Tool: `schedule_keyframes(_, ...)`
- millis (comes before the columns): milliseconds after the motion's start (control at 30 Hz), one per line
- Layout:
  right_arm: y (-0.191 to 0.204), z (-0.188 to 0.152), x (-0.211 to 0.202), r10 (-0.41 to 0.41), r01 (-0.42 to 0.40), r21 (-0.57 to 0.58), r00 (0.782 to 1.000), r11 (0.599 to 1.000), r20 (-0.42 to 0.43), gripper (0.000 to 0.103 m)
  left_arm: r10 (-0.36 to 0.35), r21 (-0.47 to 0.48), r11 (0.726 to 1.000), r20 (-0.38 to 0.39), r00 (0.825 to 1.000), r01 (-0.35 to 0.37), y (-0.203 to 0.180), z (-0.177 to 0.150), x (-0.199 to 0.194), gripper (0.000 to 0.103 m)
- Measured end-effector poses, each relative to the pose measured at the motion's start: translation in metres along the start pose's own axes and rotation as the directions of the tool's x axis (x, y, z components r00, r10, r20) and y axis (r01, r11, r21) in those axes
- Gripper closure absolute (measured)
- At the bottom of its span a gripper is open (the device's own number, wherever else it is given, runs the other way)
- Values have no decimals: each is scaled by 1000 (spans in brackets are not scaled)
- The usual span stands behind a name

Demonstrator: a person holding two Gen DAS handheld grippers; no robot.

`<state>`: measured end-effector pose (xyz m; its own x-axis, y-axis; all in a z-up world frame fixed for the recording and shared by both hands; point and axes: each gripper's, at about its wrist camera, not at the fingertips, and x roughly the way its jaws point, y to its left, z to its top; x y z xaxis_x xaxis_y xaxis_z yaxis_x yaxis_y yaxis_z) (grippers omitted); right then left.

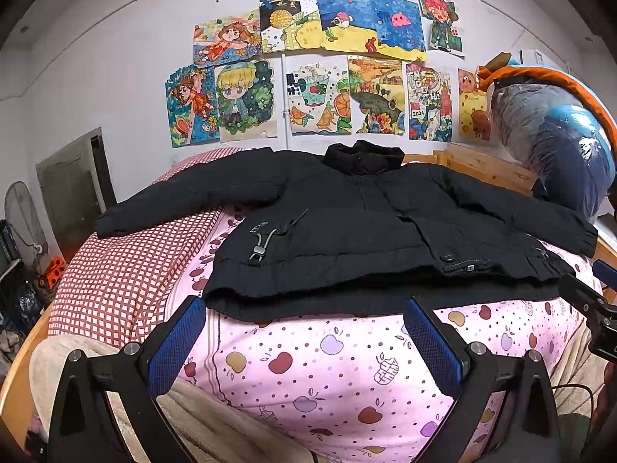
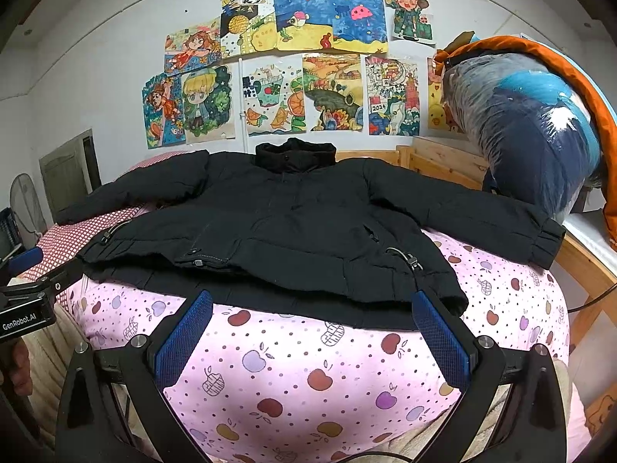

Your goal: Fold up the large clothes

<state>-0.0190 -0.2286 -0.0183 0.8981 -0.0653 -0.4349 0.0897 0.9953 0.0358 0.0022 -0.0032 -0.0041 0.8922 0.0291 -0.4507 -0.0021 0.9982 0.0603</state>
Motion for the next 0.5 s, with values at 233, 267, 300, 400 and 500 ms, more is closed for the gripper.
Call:
schedule_keyframes(233, 0, -2, 1, 2, -2, 4, 1000, 1000, -7, 1, 0, -1, 1000, -6, 1000, 0, 0, 1, 2, 0)
schedule_keyframes(267, -1, -2, 2, 3, -3, 5, 1000, 1000, -8, 1, 0, -2, 1000, -7, 1000, 0, 0, 1, 2, 0)
schedule_keyframes(300, -1, -2, 2, 2, -2, 5, 1000, 1000, -8, 1, -1, -3, 1000, -9, 1000, 1, 0, 1, 3, 0)
schedule_keyframes(400, -1, -2, 3, 3, -2, 6, 1000, 1000, -8, 1, -2, -7, 1000, -13, 1000, 2, 1, 1, 4, 0)
schedule_keyframes(500, -1, -3, 3, 3, -2, 9, 1000, 1000, -5, 1, -3, -7, 1000, -16, 1000, 3, 3, 3, 6, 0)
